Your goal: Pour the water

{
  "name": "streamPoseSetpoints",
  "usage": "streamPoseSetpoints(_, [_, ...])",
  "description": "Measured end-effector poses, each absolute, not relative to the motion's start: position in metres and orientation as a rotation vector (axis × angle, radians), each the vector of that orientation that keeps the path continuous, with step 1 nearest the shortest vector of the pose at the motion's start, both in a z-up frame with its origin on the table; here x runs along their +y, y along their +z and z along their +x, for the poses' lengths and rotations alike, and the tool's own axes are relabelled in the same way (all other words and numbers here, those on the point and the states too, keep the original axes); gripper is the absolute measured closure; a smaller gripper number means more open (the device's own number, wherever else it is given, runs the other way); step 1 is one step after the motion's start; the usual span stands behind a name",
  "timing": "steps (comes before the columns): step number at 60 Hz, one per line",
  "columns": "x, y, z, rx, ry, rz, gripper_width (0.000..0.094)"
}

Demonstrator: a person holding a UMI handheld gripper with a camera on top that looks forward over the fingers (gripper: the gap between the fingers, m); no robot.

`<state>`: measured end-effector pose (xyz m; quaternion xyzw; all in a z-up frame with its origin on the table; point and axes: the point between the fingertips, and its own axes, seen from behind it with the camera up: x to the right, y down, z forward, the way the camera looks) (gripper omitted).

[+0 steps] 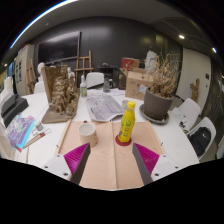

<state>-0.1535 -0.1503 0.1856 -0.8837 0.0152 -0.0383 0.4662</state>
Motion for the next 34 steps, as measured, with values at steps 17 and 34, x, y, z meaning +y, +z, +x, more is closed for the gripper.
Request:
streamPoseSetpoints(17, [-0.218,0.212,-0.203,-0.01,-0.117,-2.187,0.0076])
streamPoseSetpoints(34, [-0.218,0.214,-0.213,0.004,-0.094,-2.189,0.0078])
